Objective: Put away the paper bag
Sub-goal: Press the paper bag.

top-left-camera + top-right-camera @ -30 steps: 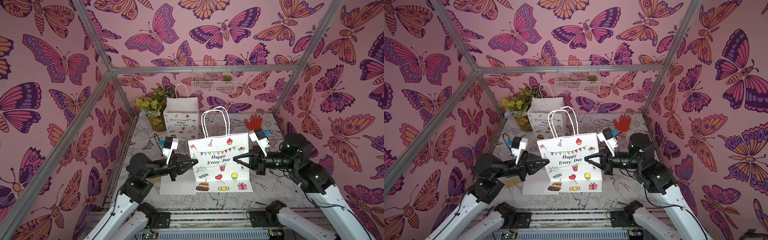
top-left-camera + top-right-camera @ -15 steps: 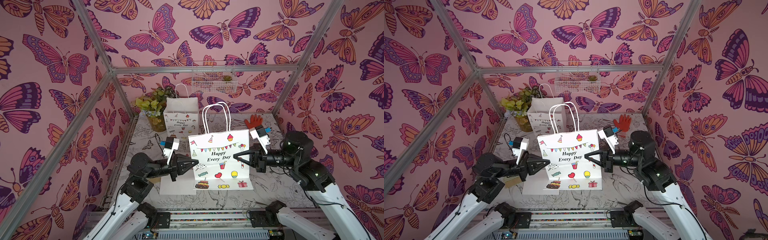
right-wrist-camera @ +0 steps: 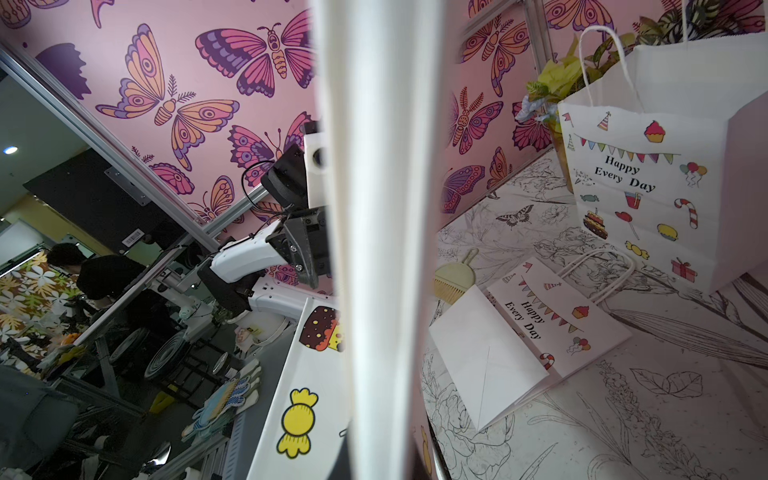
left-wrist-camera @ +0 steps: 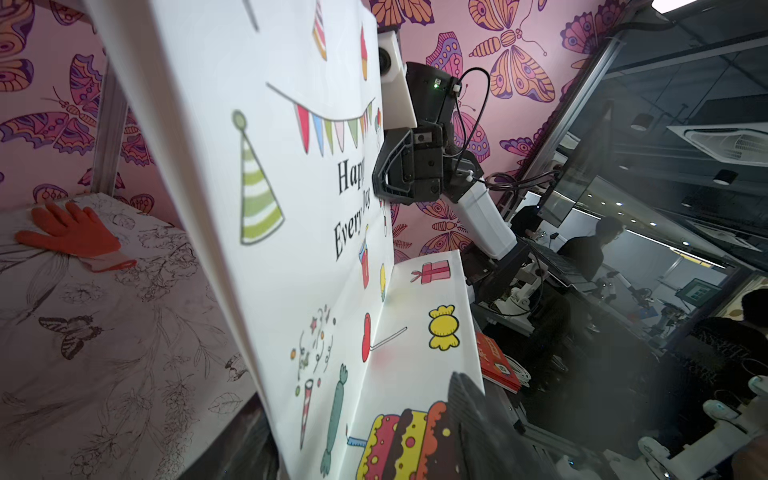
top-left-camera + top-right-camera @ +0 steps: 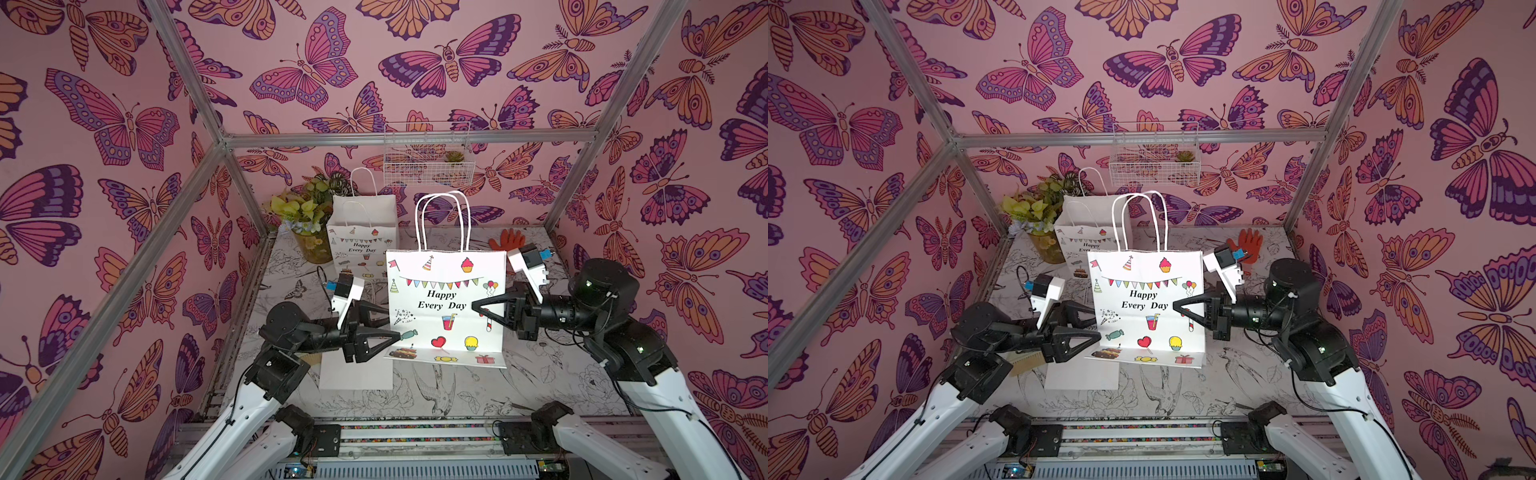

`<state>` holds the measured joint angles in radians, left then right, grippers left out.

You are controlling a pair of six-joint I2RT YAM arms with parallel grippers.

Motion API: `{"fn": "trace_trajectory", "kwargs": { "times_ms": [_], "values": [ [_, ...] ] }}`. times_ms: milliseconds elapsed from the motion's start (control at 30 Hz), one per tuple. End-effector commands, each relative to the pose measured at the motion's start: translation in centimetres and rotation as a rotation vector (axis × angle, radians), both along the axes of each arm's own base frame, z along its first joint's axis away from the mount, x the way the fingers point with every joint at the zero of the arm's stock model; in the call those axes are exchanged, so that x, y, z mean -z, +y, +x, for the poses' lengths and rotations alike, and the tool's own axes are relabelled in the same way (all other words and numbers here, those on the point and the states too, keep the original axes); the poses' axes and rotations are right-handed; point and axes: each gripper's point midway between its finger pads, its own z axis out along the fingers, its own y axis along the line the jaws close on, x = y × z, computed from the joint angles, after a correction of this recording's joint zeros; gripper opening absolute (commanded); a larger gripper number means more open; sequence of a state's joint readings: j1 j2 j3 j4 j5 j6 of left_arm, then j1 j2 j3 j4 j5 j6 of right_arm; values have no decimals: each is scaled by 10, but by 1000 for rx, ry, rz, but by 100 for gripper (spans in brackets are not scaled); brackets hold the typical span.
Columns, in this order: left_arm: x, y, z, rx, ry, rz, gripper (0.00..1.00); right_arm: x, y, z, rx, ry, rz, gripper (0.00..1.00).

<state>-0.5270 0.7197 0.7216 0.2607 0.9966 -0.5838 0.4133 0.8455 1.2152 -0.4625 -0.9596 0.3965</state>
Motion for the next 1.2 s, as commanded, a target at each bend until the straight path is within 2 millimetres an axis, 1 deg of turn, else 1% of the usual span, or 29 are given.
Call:
{"fn": "trace_trajectory", "kwargs": {
  "times_ms": [0, 200, 300, 333, 433, 533, 633, 700, 767, 800, 1000, 1167],
  "values": [
    [-4, 0, -16, 68, -38, -6, 73, -16, -2, 0, 1, -40, 26, 0],
    [-7, 1, -34, 142, -85, -20, 91, -15, -3, 3, 5, -37, 32, 0],
    [-8, 0, -46, 195, -107, -26, 98, -15, -2, 3, 1, -36, 38, 0],
    [-9, 0, -50, 209, -117, -30, 99, -15, -2, 4, 1, -35, 40, 0],
    [-9, -1, -60, 248, -138, -34, 100, -15, -2, 4, 2, -34, 41, 0],
    [-8, -4, -62, 264, -139, -33, 100, -17, -2, 5, 1, -37, 45, 0],
    [-4, -7, -55, 250, -118, -25, 90, -19, -3, 4, 0, -38, 48, 0],
    [-1, -11, -50, 240, -96, -13, 80, -20, -3, 4, 2, -40, 50, 0],
    [1, -13, -43, 216, -83, 0, 72, -20, -3, 3, 1, -41, 51, 0],
    [2, -14, -40, 198, -81, 5, 67, -20, -3, 3, -2, -39, 51, 0],
    [1, -12, -29, 103, -92, 20, 37, -16, -5, -2, -7, -29, 48, 0],
    [-2, -10, -22, 44, -100, 22, 16, -14, -3, -7, -42, -6, 53, 0]
  ]
}}
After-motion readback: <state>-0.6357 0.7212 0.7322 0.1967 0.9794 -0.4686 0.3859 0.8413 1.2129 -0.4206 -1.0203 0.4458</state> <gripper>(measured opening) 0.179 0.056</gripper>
